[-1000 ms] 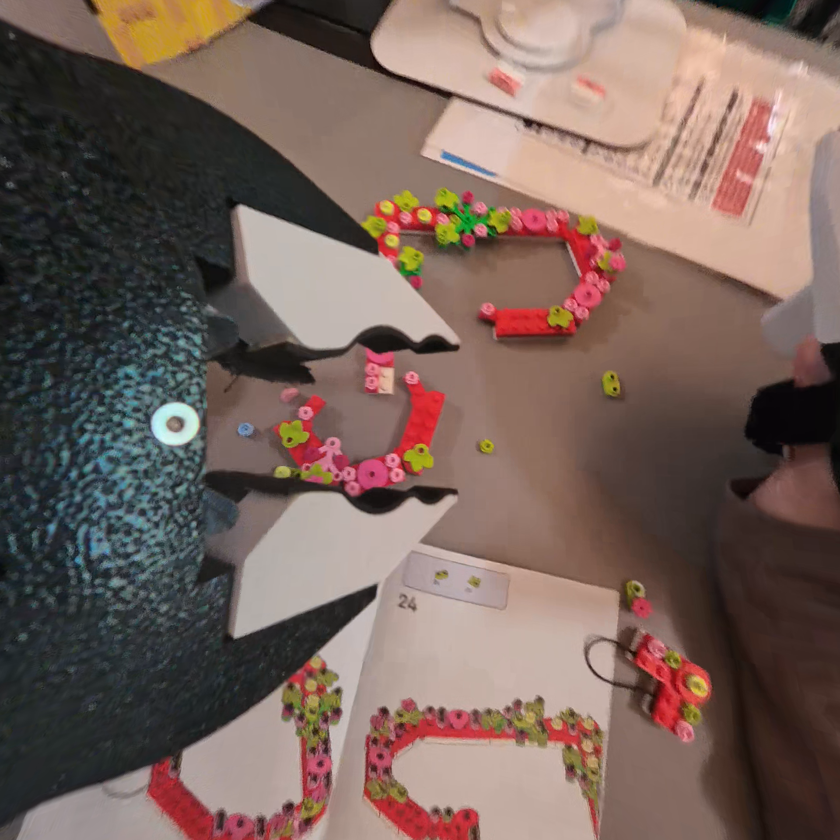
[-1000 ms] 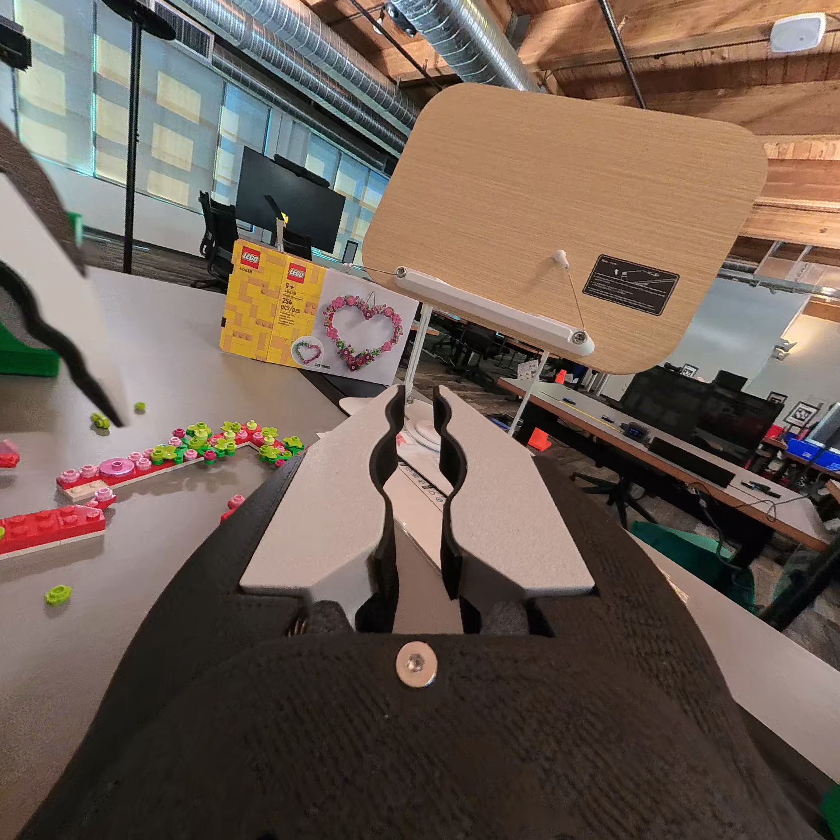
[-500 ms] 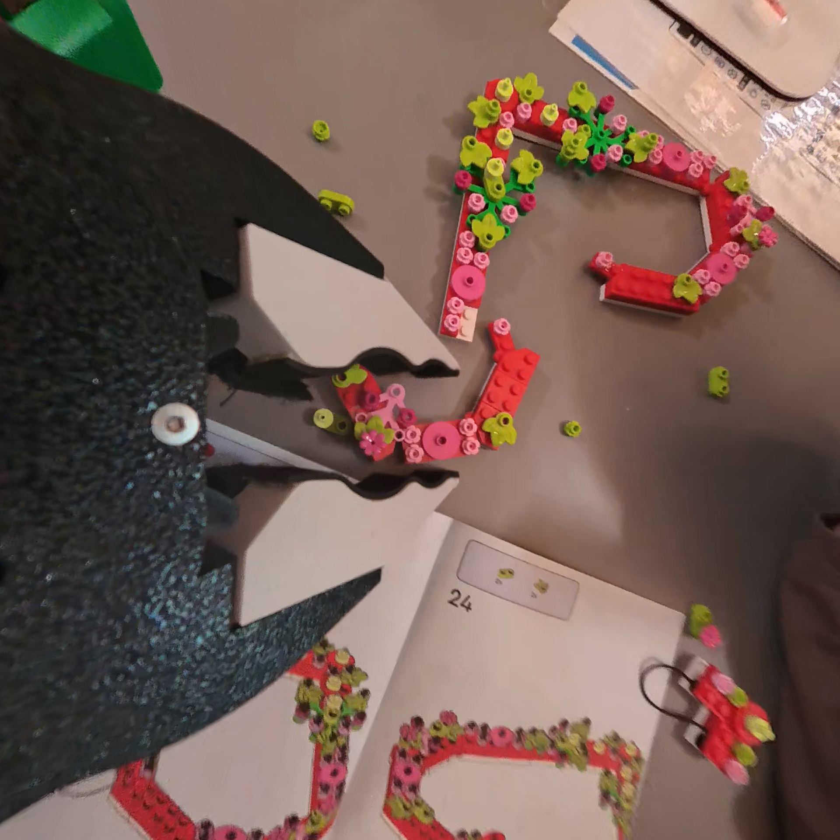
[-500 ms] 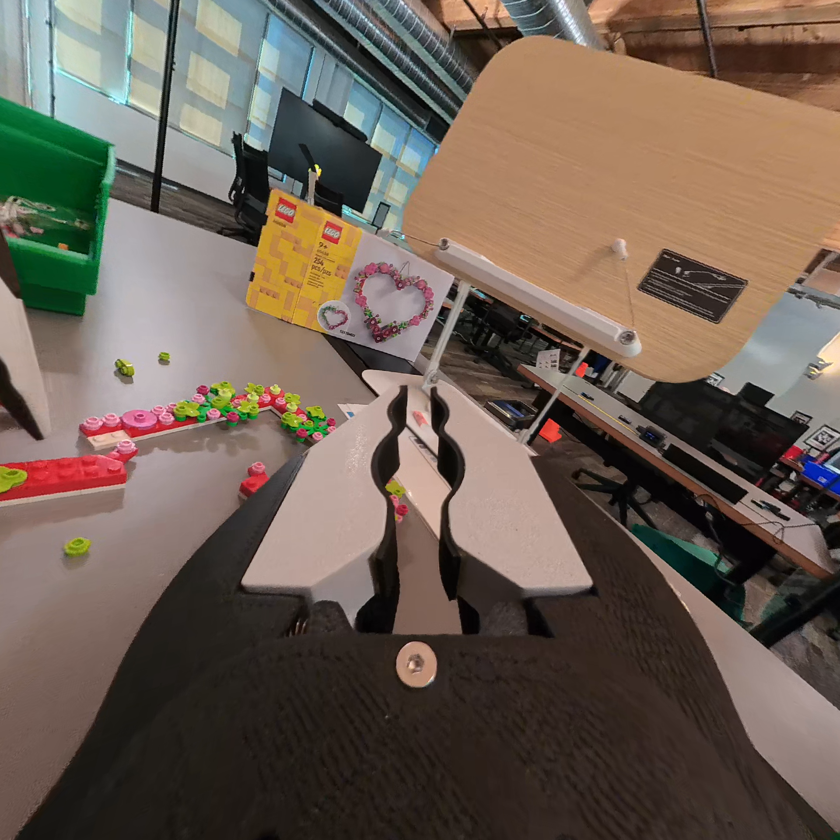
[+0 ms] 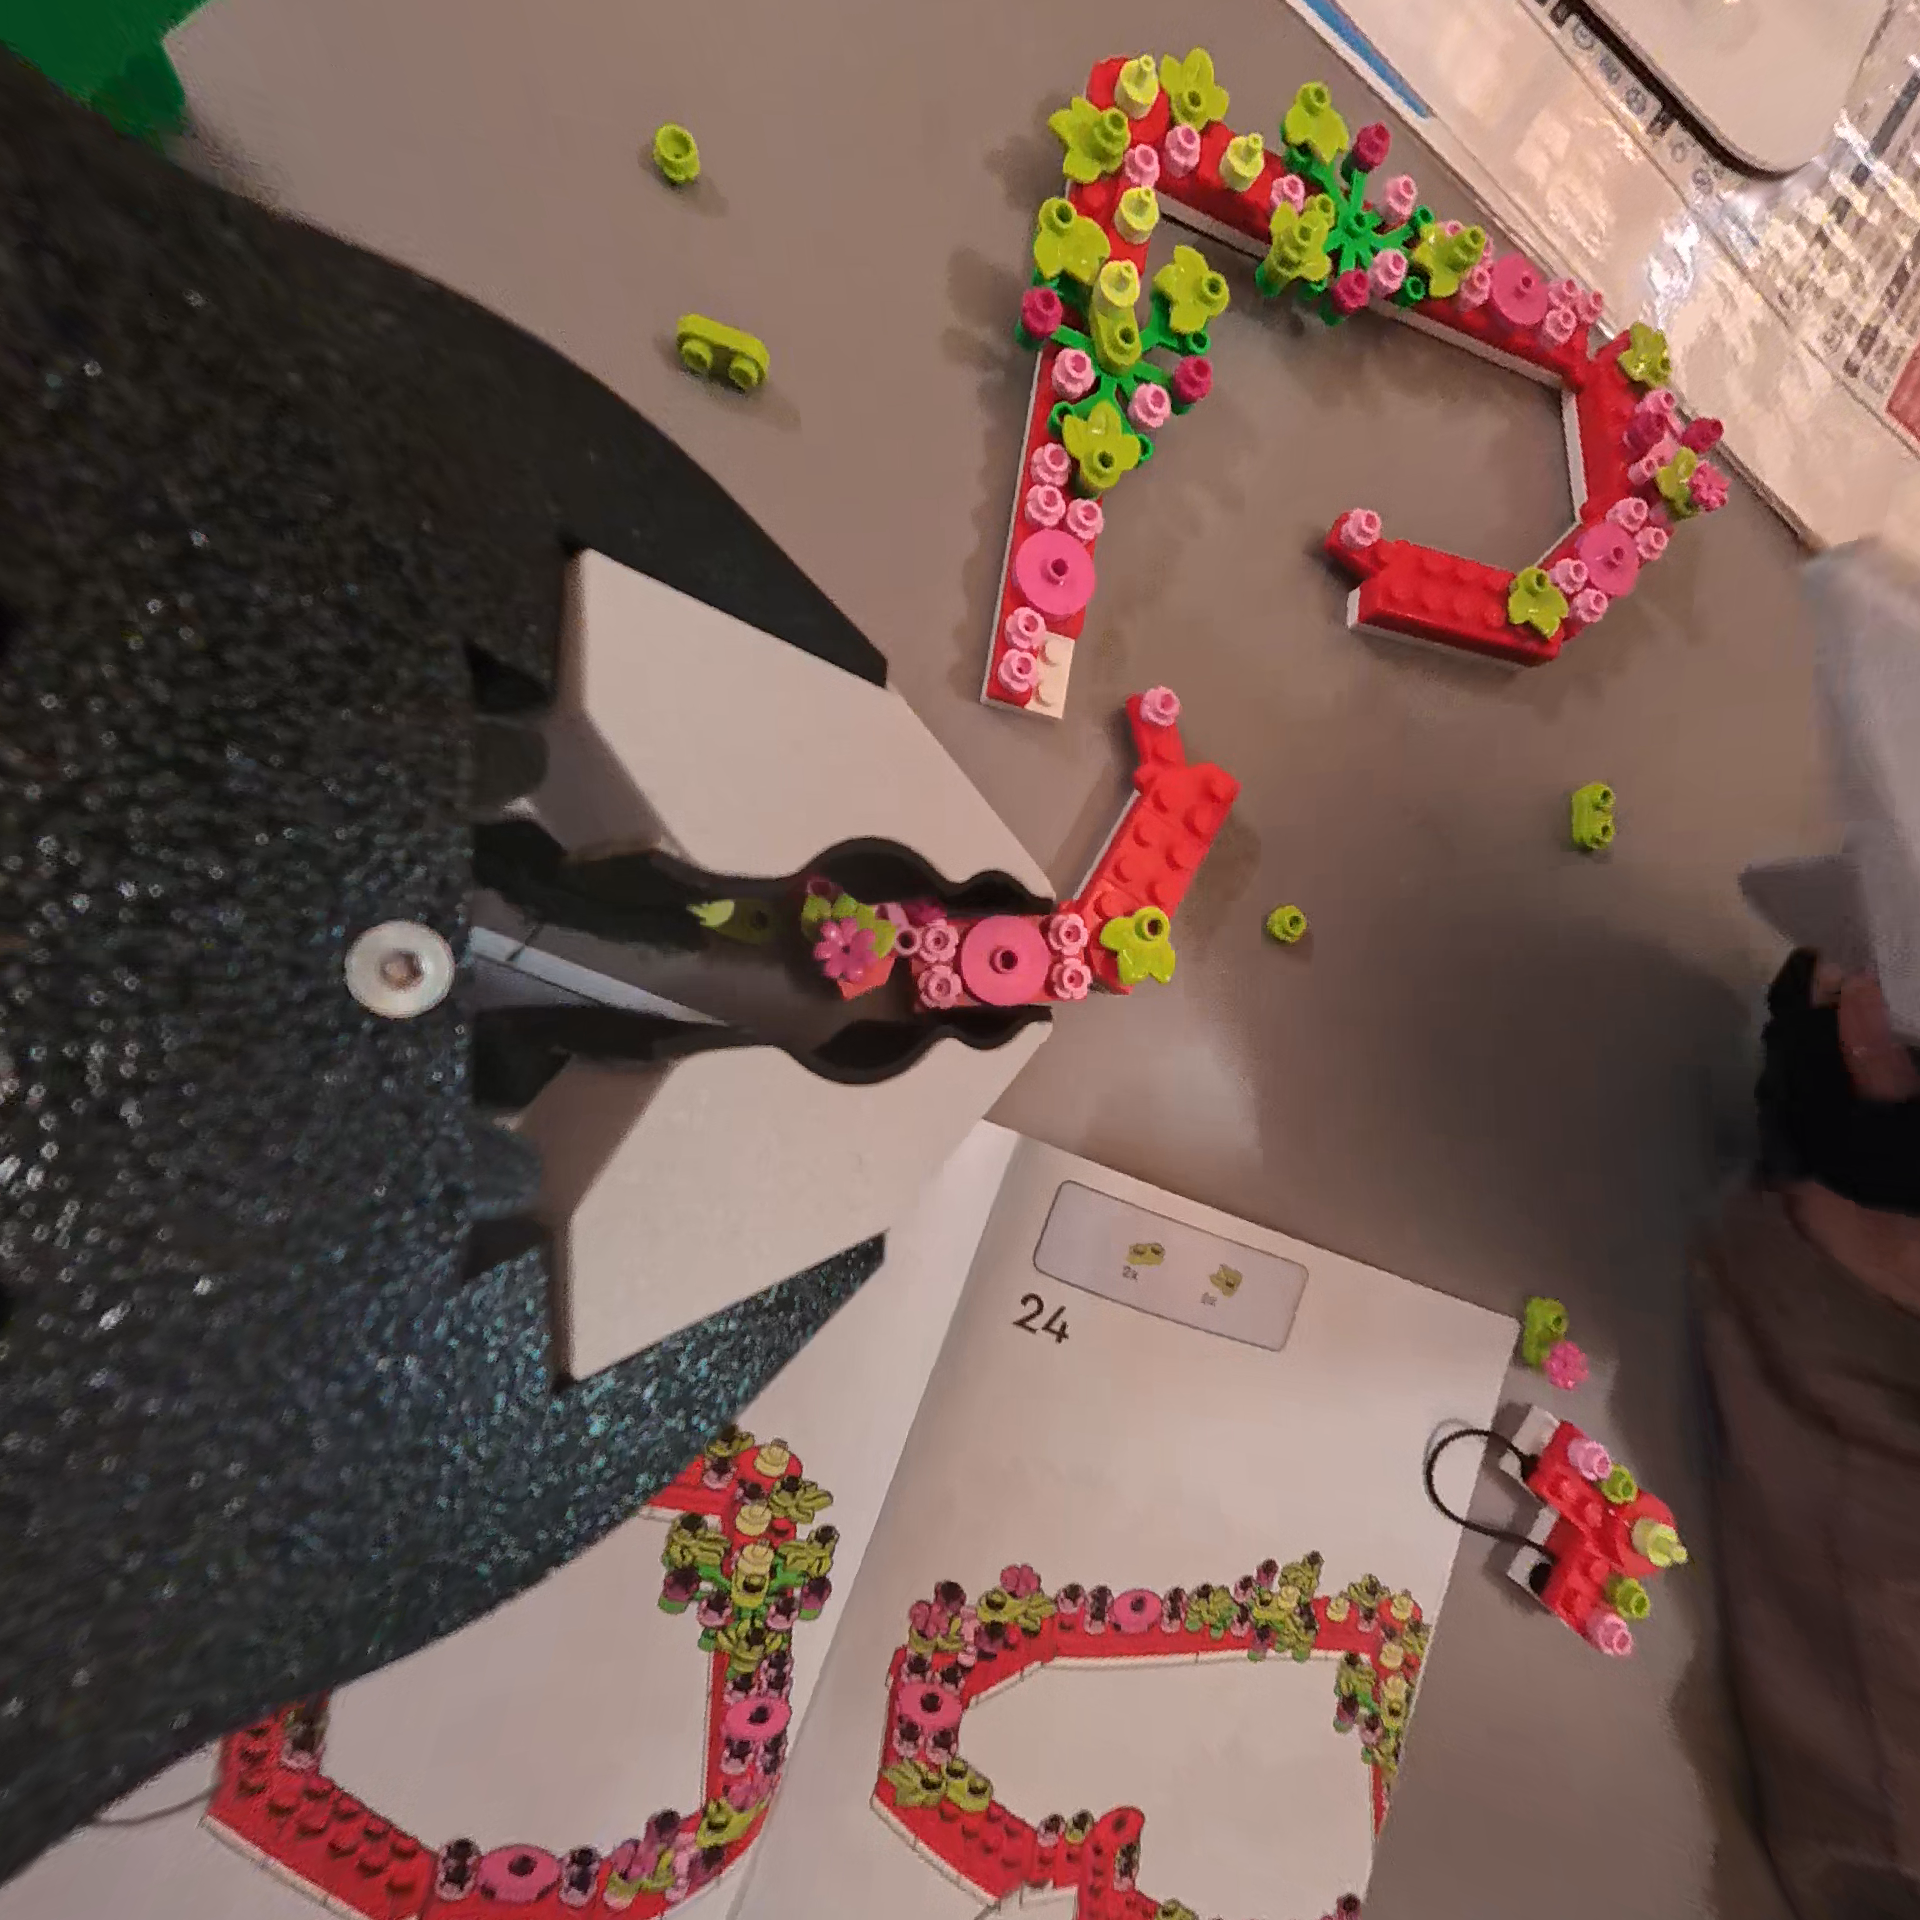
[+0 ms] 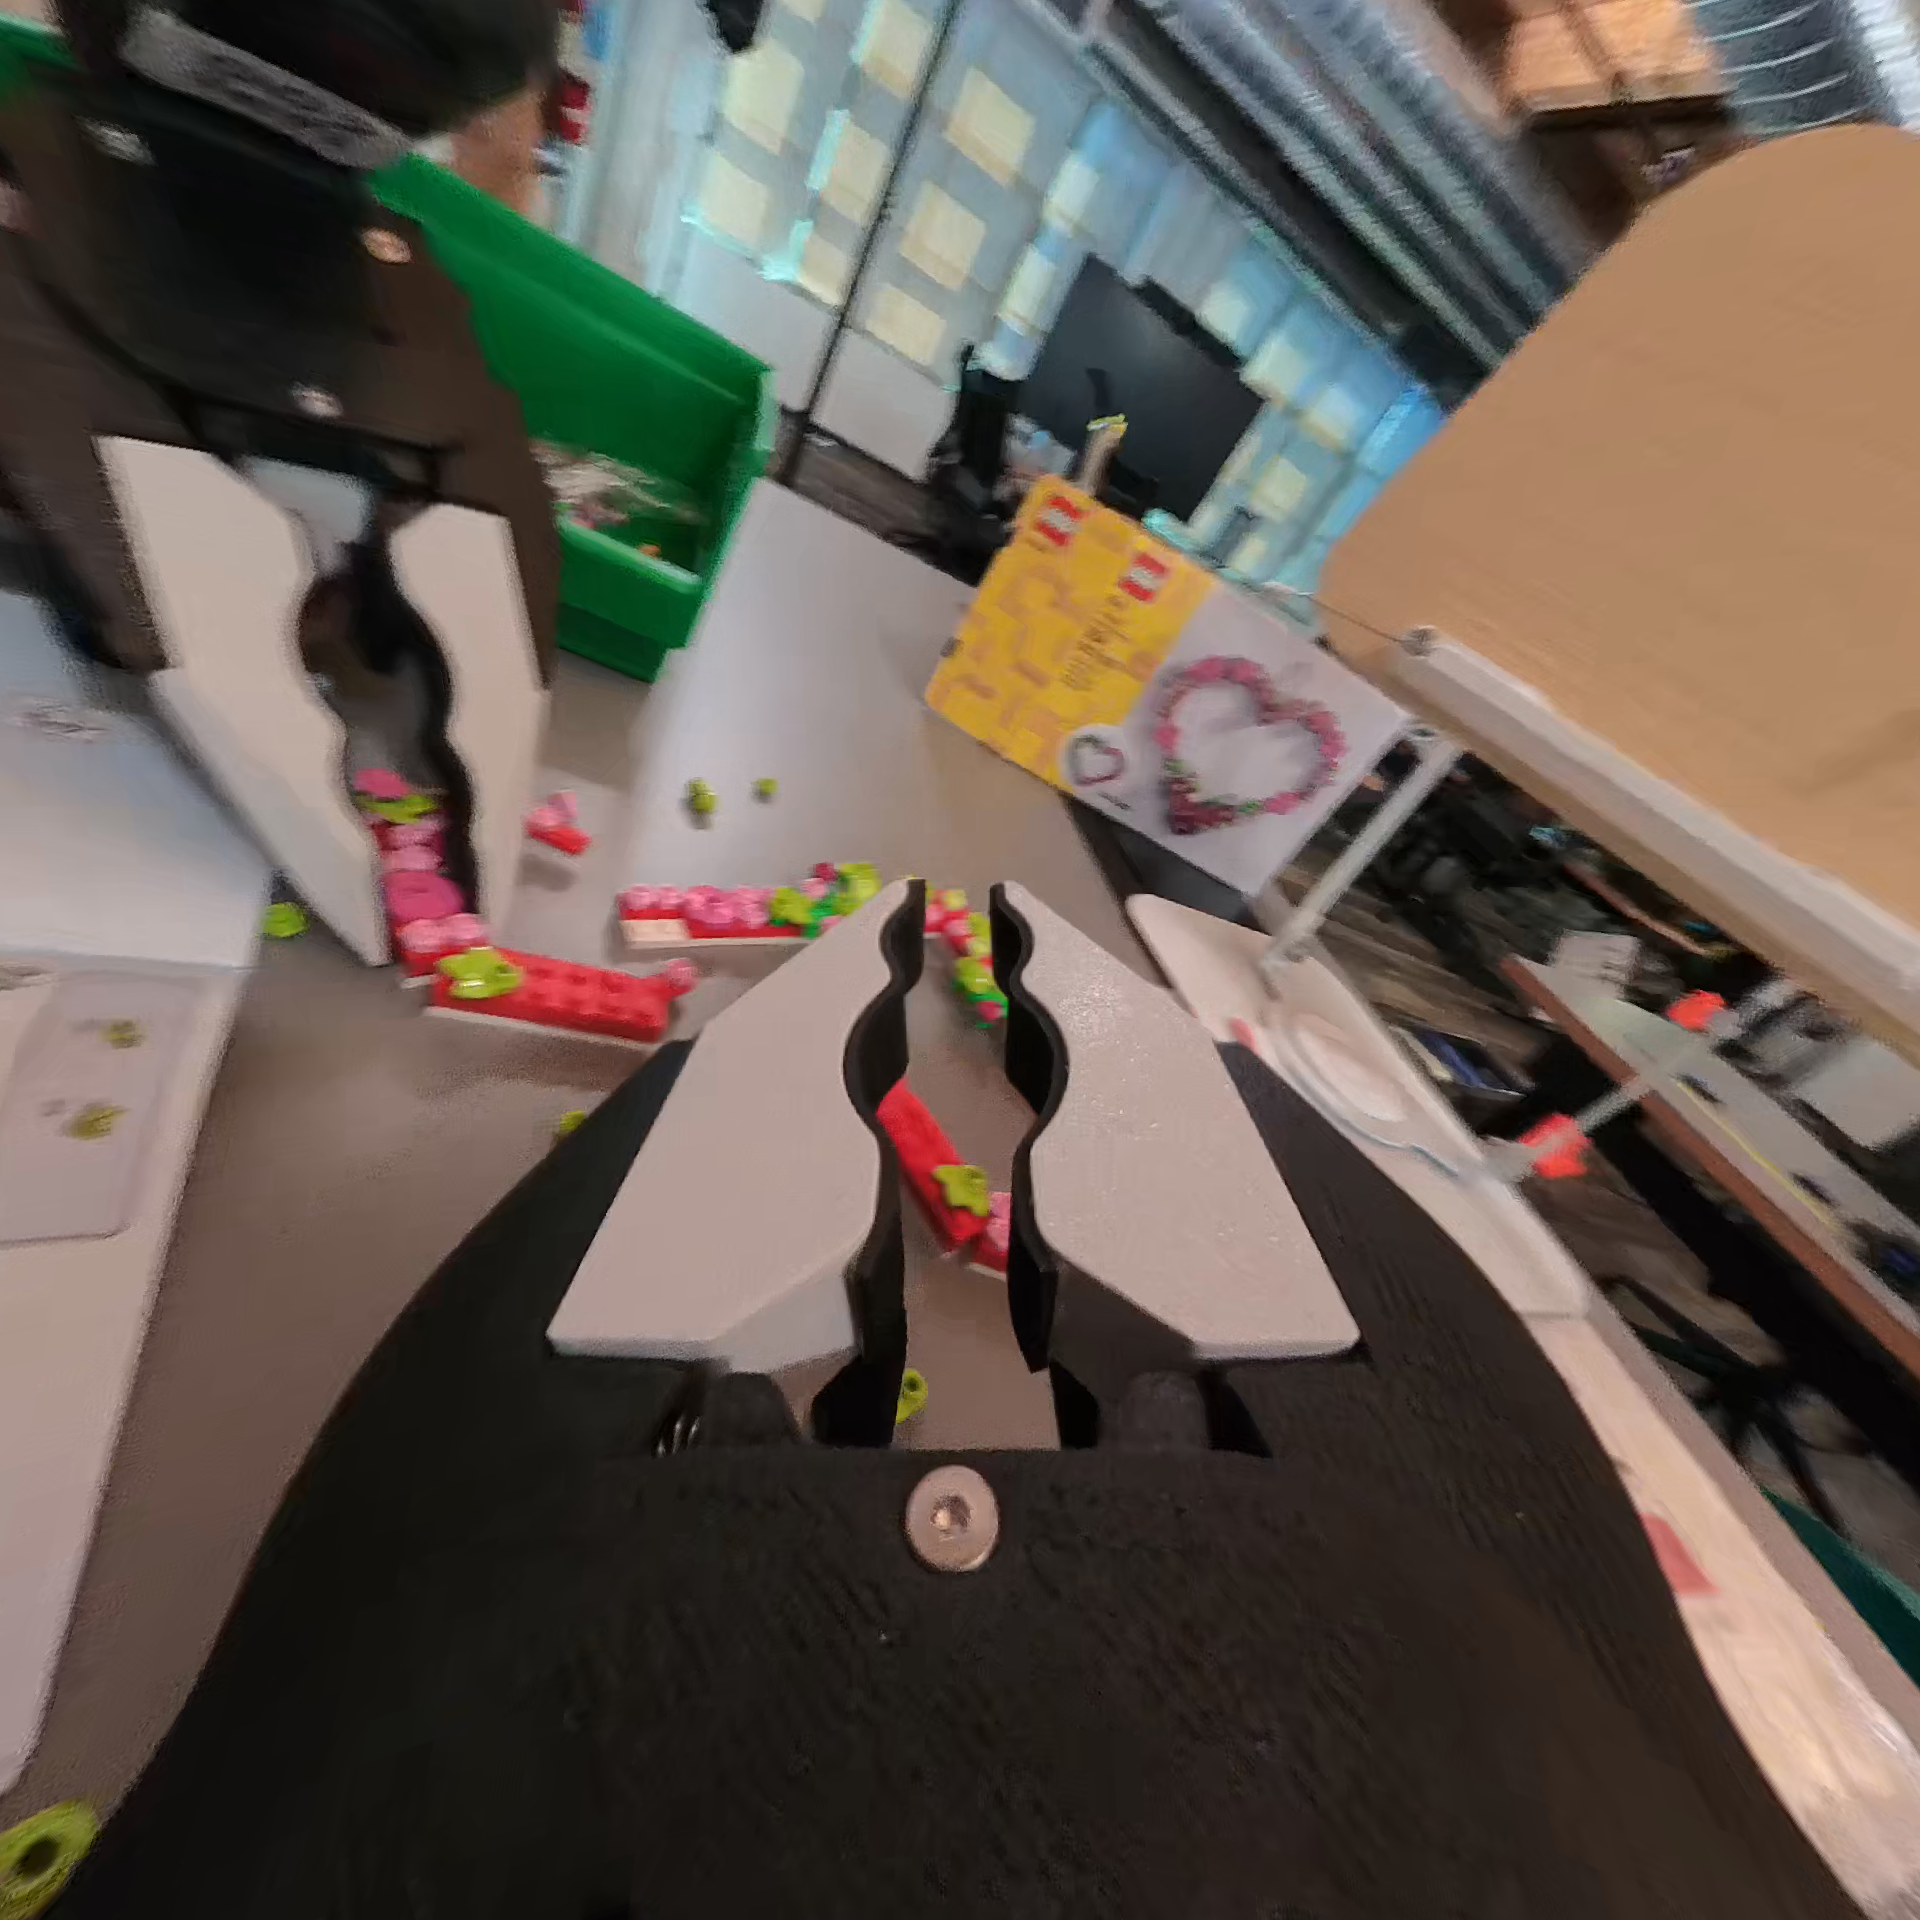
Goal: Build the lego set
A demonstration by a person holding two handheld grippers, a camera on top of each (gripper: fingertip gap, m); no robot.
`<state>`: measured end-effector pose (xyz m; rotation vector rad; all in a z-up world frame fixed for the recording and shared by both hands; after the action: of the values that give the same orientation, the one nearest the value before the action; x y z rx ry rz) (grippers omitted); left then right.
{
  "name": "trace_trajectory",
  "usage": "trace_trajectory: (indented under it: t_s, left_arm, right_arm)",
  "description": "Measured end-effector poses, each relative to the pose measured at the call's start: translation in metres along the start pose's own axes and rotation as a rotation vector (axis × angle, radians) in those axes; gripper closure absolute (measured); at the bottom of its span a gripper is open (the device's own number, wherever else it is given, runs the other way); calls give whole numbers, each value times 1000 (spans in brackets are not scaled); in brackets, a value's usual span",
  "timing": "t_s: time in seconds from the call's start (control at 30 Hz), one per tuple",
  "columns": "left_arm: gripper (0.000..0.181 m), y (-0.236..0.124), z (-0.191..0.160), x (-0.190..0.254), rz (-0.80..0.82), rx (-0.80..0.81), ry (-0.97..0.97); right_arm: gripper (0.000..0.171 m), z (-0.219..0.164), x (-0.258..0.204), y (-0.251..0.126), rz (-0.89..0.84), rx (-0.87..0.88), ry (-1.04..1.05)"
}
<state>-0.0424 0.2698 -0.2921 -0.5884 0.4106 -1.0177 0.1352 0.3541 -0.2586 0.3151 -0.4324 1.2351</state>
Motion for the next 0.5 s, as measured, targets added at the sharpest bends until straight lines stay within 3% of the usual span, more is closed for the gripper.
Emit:
trace_trajectory:
  t_s: [0.03, 0.13, 0.27, 0.5]
  left_arm:
    - [165, 1, -1, -1, -2, 16, -9]
    - [165, 1, -2, -2, -13, 34, -38]
    - [165, 1, -3, -4, -33, 55, -70]
    - [166, 1, -3, -5, -44, 65, -80]
  right_arm:
    - [160, 0, -5, 2, 63, -13, 11]
    - [155, 0, -19, 10, 330, -114, 107]
    - [161, -3, -25, 12, 534, -263, 215]
    - [161, -19, -23, 12, 608, -405, 313]
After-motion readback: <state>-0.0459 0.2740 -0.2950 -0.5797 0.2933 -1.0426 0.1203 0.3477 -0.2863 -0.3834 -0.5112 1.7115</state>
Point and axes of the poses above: each gripper's, where its closed fingertips meet, y out along the fingers, z out of its top, x = y × z across the jaws, the point moved 9 cm from there along -y, back along the fingers, and after that the axes turned 3 degrees about x, right-handed, at the moved point
